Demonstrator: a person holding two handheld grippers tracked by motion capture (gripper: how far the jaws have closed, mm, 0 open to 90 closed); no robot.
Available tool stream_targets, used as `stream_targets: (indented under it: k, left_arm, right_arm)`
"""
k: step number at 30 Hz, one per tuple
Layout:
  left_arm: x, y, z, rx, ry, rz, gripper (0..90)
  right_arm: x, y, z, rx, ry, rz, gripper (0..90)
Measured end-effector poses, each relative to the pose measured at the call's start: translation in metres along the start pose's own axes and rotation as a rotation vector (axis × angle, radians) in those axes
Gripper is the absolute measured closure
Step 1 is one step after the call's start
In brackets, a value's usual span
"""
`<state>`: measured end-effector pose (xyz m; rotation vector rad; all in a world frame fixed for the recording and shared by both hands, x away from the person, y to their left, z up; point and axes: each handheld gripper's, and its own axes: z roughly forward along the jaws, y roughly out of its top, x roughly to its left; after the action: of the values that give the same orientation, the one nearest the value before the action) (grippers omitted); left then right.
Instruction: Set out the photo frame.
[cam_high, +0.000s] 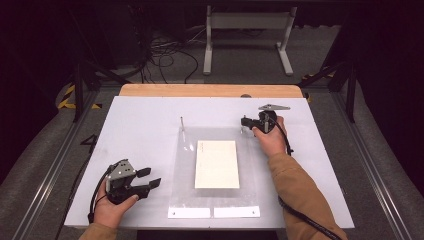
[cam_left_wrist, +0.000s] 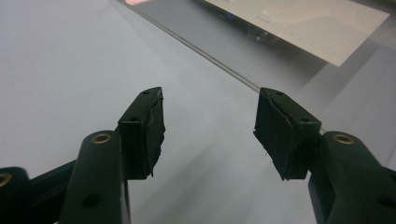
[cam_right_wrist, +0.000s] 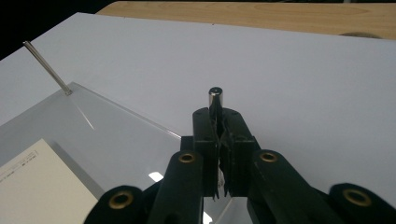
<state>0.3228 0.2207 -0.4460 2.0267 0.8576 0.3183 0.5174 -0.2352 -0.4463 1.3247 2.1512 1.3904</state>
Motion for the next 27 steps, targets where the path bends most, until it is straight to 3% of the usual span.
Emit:
stream_targets:
  k: [7,9,13,14,15,18,27]
  left_arm:
    - [-0.003,-0.001,0.007,0.003,0.034,0.097,29.9]
    - [-0.002,-0.002,0.01,0.019,0.029,0.101,25.9]
    - [0.0,-0.004,0.011,-0.015,-0.001,0.108,21.4]
    - [0.0,-0.004,0.01,-0.025,-0.014,0.108,22.7]
    - [-0.001,-0.004,0.01,-0.035,-0.037,0.124,29.4]
    - [-0.002,-0.005,0.011,-0.028,-0.047,0.147,30.2]
    - [-0.019,-0.001,0.017,-0.033,-0.078,0.279,21.3]
  right_arm:
    - [-0.008,0.007,0.003,0.041,0.039,0.069,85.2]
    - [-0.008,0.008,0.004,0.049,0.033,0.069,85.3]
    - [-0.009,0.009,0.005,0.048,0.039,0.086,85.3]
    - [-0.01,0.009,0.005,0.05,0.042,0.091,85.3]
    - [-0.01,0.009,0.005,0.051,0.042,0.092,85.3]
    - [-0.01,0.01,0.005,0.053,0.041,0.104,85.2]
    - [-0.01,0.01,0.006,0.059,0.035,0.116,85.3]
